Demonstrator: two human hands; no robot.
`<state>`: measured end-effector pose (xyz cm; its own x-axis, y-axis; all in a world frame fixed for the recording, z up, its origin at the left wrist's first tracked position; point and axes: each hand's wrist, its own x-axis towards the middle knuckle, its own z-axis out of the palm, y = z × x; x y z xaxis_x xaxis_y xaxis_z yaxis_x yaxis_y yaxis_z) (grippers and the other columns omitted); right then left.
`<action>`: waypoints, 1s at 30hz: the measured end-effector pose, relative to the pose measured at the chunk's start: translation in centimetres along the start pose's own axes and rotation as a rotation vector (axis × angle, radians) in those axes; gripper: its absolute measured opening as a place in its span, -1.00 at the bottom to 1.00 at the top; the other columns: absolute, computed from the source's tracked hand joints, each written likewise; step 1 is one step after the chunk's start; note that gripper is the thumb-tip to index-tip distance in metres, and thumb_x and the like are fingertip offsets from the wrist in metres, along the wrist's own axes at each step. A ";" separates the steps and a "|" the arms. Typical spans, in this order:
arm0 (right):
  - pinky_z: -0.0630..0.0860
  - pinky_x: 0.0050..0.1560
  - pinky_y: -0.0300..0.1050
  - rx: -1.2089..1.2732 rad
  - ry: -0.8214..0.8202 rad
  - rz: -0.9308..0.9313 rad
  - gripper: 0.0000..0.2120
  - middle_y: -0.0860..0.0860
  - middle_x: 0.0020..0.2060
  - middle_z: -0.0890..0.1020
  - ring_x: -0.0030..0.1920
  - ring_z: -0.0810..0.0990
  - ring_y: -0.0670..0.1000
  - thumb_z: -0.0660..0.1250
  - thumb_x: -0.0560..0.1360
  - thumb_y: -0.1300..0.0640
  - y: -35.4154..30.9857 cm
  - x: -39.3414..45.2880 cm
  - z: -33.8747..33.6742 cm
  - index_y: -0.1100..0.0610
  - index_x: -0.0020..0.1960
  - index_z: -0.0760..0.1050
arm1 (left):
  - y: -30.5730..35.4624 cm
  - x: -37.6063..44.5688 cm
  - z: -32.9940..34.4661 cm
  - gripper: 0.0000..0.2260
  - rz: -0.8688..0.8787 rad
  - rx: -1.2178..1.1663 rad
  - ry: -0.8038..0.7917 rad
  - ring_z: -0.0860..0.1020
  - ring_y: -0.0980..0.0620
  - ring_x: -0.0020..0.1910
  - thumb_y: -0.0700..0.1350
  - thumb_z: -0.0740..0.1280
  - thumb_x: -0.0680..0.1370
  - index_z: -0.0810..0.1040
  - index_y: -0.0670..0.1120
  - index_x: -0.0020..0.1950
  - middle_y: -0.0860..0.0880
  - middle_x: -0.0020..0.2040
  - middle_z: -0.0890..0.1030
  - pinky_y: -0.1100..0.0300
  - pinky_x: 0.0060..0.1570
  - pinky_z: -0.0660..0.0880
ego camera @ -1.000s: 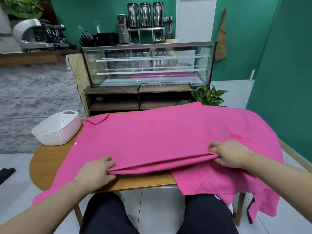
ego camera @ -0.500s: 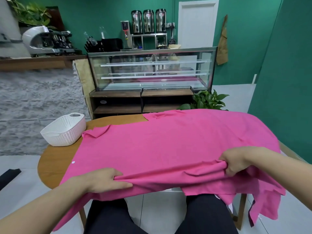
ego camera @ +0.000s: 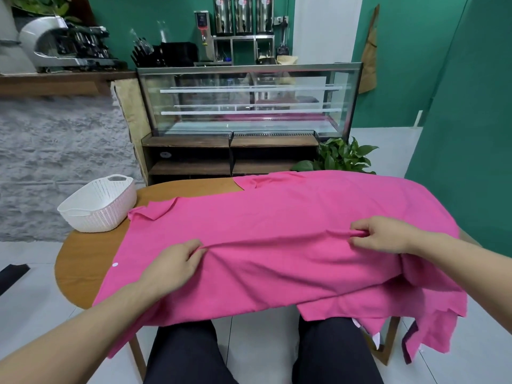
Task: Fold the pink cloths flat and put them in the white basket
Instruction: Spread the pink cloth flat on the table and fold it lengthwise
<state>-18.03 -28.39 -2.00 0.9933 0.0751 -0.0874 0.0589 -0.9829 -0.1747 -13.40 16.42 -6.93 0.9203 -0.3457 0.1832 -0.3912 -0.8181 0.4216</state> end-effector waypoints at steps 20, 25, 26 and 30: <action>0.50 -0.06 0.00 -0.173 0.300 0.114 -0.70 0.05 0.07 0.67 0.08 0.63 0.18 0.12 0.63 -0.16 -4.4 24.1 -2.3 -0.08 0.19 0.54 | -6.0 21.4 0.7 -0.78 -0.244 0.098 0.228 0.60 -0.23 -0.05 0.04 0.11 0.68 0.49 -0.04 0.08 -0.13 -0.07 0.66 0.06 -0.23 0.34; 0.52 0.02 0.00 -0.201 0.245 0.149 -0.66 0.06 0.07 0.66 0.08 0.63 0.17 0.08 0.64 -0.19 -4.3 31.4 -1.3 -0.08 0.15 0.55 | -8.7 26.0 2.7 -0.77 -0.313 0.086 0.199 0.59 -0.25 -0.04 0.03 0.12 0.67 0.47 -0.07 0.02 -0.17 -0.08 0.64 0.03 -0.21 0.36; 0.52 0.02 0.00 -0.202 0.206 0.155 -0.68 0.07 0.07 0.66 0.08 0.62 0.17 0.10 0.64 -0.15 -4.2 32.7 -0.6 -0.03 0.13 0.56 | -9.3 26.7 3.4 -0.78 -0.326 0.085 0.178 0.59 -0.24 -0.03 0.04 0.12 0.67 0.46 -0.06 0.01 -0.16 -0.07 0.65 0.04 -0.21 0.36; 0.48 0.05 -0.11 -0.148 -0.046 0.120 -0.71 0.07 0.17 0.62 0.16 0.58 0.13 0.23 0.59 -0.04 -3.5 36.3 2.5 0.05 0.24 0.49 | -11.5 28.4 5.6 -0.82 -0.365 0.067 0.066 0.61 -0.16 0.04 0.07 0.16 0.65 0.48 0.06 0.17 -0.05 0.04 0.67 0.05 -0.10 0.46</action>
<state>17.60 -21.79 -7.06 0.9888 -0.0395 -0.1442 -0.0421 -0.9990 -0.0147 17.29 13.42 -11.60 0.9960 0.0030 0.0892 -0.0340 -0.9111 0.4108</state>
